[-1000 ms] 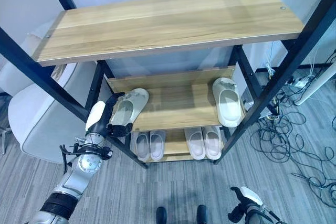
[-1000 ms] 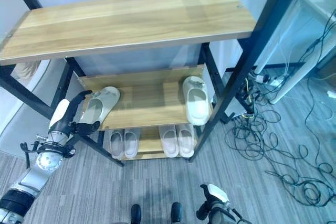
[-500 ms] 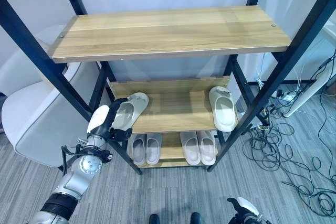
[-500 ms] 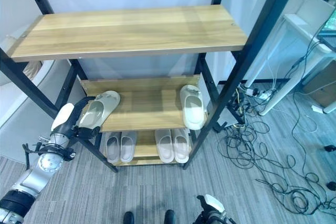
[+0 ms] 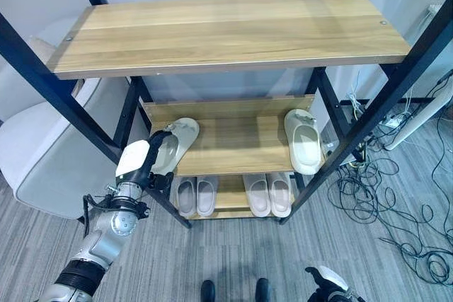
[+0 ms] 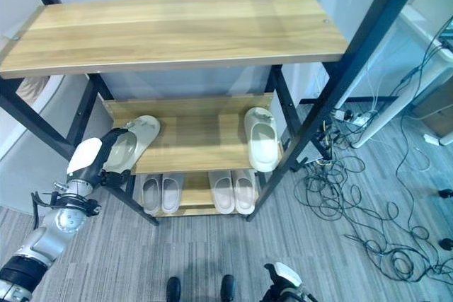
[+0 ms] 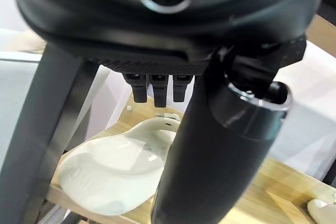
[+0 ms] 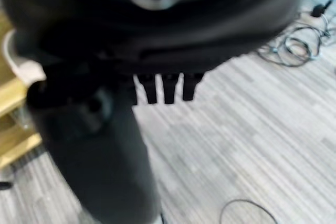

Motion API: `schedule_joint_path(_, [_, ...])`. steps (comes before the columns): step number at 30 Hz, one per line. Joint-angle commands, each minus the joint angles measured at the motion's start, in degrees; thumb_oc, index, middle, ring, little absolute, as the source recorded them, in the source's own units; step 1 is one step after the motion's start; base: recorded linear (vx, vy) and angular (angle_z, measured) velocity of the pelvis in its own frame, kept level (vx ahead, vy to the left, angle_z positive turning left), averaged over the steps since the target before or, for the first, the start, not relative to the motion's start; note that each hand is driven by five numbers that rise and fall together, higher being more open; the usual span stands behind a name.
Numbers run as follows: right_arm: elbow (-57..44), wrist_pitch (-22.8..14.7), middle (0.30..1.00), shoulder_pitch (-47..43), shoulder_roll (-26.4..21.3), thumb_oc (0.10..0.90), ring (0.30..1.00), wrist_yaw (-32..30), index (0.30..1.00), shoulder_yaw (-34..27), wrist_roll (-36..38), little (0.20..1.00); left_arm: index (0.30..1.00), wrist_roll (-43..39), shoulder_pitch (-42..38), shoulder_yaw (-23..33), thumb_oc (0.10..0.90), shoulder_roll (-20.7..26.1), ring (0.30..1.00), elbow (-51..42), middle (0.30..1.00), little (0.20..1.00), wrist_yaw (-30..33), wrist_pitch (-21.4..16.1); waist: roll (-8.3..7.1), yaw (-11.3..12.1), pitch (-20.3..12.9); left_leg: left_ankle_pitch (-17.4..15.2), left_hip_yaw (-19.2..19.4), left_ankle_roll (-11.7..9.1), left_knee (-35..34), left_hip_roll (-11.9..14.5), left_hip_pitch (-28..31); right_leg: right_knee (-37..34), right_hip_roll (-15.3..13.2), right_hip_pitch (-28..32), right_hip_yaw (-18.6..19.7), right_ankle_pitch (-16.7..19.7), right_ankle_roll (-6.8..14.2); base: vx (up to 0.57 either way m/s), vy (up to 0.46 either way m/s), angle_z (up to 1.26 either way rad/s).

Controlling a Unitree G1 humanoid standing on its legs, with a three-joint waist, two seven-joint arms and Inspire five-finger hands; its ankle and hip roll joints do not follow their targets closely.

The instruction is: Arrange the slippers neatly on the shoe rack.

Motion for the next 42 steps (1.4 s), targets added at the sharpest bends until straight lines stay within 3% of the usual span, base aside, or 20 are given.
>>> schedule_joint_path(1, [-0.93, -0.48, 0.9, -0.95, 0.31, 0.8, 0.9, -2.53, 0.9, 0.8, 0.96, 0.9, 0.9, 1.26, -12.23, 3.08, 0.8, 2.95, 0.9, 1.94, 0.9, 0.9, 7.49, 0.63, -1.65, -0.59, -1.23, -2.32, -1.71, -1.25, 0.11, -1.69, -3.64, 0.72, -4.77, -0.87, -1.12, -5.17, 6.08, 0.0, 0.0, 0.0])
schedule_joint_path(13, [-4.52, -0.17, 0.9, -1.41, -0.74, 0.8, 0.9, -3.4, 0.9, 1.18, 0.76, 0.9, 0.9, 0.64, -15.39, 3.97, 0.8, 2.41, 0.9, 4.35, 0.9, 0.9, 11.4, 2.42, -0.58, -1.35, -0.14, -1.28, -0.76, -1.42, 0.11, -1.62, -7.43, 0.72, -4.9, -5.48, 0.18, -3.93, 5.88, 0.0, -0.004, -0.02])
schedule_joint_path(26, [-7.05, -1.3, 0.9, -1.72, -2.39, 0.8, 0.9, -4.13, 0.9, 1.66, 1.16, 0.9, 0.9, 7.14, -19.78, 3.34, 0.8, 10.95, 0.9, 9.73, 0.9, 0.9, 13.69, 6.34, -0.18, -2.04, 1.28, -0.97, -0.57, -1.55, 0.11, -1.1, -9.15, 0.72, -4.61, -7.8, 0.95, -3.45, 5.92, 0.01, -0.01, -0.05])
schedule_joint_path(42, [-9.58, -1.75, 0.9, -2.89, -2.74, 0.8, 0.9, -4.43, 0.9, 2.12, 1.68, 0.9, 0.9, 7.88, -24.57, 1.02, 0.8, 11.9, 0.9, 12.7, 0.9, 0.9, 14.37, 7.72, -0.22, -2.66, 2.53, -0.9, -0.51, -1.52, 0.11, -0.88, -10.34, 0.72, -4.37, -9.28, 1.37, -3.15, 5.93, 0.0, 0.0, 0.0])
